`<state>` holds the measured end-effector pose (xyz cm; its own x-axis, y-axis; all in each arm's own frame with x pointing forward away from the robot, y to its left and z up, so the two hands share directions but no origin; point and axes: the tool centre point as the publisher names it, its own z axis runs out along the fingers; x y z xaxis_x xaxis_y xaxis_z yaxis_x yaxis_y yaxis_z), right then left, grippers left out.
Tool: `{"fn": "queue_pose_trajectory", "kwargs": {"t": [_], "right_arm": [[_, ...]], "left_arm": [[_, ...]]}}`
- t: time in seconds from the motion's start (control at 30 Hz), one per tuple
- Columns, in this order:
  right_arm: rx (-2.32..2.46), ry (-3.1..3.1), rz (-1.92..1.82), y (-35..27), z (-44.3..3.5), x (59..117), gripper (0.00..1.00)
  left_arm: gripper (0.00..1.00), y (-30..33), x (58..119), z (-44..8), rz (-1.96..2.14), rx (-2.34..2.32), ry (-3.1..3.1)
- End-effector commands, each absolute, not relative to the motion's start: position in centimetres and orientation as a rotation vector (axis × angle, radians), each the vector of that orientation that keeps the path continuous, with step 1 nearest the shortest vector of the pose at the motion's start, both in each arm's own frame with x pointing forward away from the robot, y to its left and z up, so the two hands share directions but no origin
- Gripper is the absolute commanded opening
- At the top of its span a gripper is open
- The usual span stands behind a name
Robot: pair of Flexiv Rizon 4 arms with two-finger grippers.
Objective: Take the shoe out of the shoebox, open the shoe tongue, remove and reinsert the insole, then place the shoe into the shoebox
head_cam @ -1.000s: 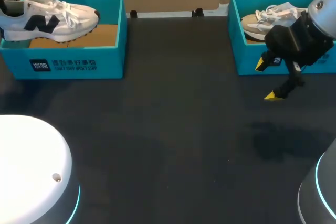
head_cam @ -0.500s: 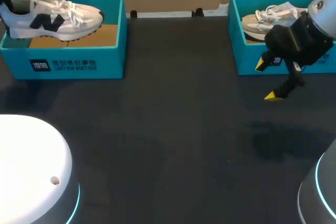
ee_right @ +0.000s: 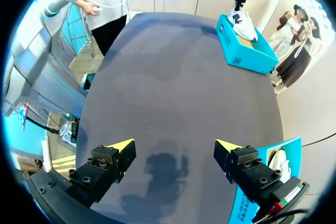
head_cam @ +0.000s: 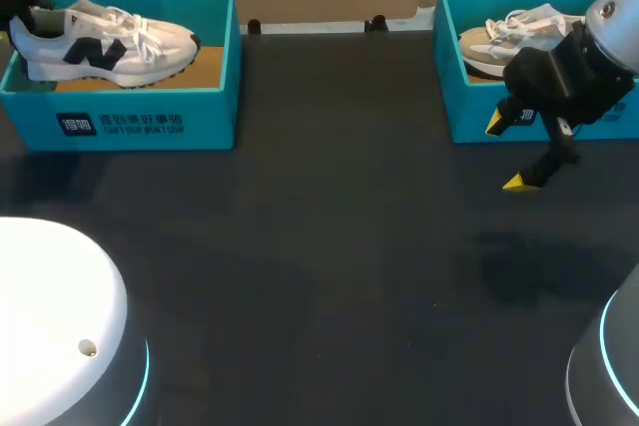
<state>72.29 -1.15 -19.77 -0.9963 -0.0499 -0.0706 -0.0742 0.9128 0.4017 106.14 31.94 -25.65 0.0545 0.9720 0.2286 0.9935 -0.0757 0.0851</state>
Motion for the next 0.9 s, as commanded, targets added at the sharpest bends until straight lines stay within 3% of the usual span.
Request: {"fn": "queue_pose_trajectory", "kwargs": {"t": [0.03,0.9], "right_arm": [[-0.097,3.017,0.633,-1.1,-19.8,72.3,1.0],[-0.097,3.017,0.633,-1.1,-19.8,72.3,1.0]], "left_arm": [[0.0,32.0,106.2,-27.1,-0.341,-2.208,-2.07],[0.0,31.4,106.6,-33.6,-0.314,-2.184,-2.051]]}}
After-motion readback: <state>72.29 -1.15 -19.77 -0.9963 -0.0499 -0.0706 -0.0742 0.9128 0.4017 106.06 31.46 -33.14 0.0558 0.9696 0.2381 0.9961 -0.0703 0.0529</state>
